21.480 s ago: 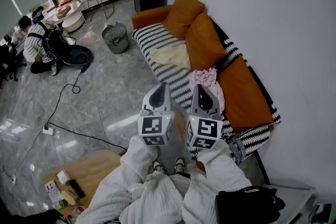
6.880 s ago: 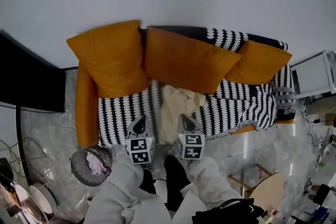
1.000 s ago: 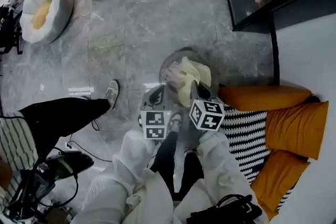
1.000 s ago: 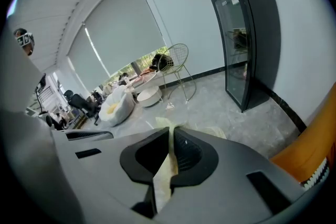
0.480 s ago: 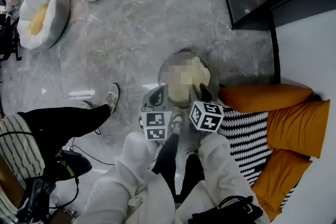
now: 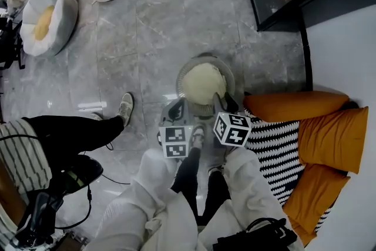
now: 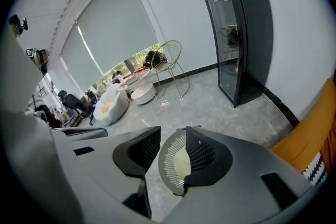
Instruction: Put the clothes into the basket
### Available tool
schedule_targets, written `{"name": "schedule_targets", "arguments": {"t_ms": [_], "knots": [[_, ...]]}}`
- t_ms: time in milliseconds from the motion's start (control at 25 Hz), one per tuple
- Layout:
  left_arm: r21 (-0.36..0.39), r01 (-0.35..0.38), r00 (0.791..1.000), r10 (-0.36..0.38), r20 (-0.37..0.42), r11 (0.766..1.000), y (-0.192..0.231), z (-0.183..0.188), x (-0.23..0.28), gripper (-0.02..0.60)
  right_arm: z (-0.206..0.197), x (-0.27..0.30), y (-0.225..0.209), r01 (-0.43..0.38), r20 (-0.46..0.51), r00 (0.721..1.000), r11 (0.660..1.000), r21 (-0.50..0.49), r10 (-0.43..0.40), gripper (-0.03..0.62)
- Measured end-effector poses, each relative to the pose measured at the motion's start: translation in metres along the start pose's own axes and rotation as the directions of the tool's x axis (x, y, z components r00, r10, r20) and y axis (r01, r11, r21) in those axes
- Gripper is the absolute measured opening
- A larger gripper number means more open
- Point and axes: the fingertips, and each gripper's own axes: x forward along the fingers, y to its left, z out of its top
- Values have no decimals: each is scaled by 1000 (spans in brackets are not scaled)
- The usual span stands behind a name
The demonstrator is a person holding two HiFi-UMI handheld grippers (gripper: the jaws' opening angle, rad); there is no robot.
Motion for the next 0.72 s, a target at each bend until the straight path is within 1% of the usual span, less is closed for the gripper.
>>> {"name": "schedule_targets", "arguments": {"t_ms": [160,360,480,600,720], "knots": [[-4,-1,1000,1,11,1000,-4,3,-6,6,7,-8,0,10,21,1000,1000,-16,-10,133],[0,4,999,-4,52,1000,-16,22,-23,6,25,-31,4,-6,57,998,1000,-23,7,132],[-8,2,997,-1,77,1000,-24,31,-39,6,36,-49,9,-1,62,998,998,-61,4,130],[-44,-35,995,39,93,998,-19,41,-57,6,54,-72,20,2,88,996,994,-114,8,110],[-66,-48,993,55,108,997,-23,53,-81,6,69,-106,30,13,114,994,986,-168,6,60]]}}
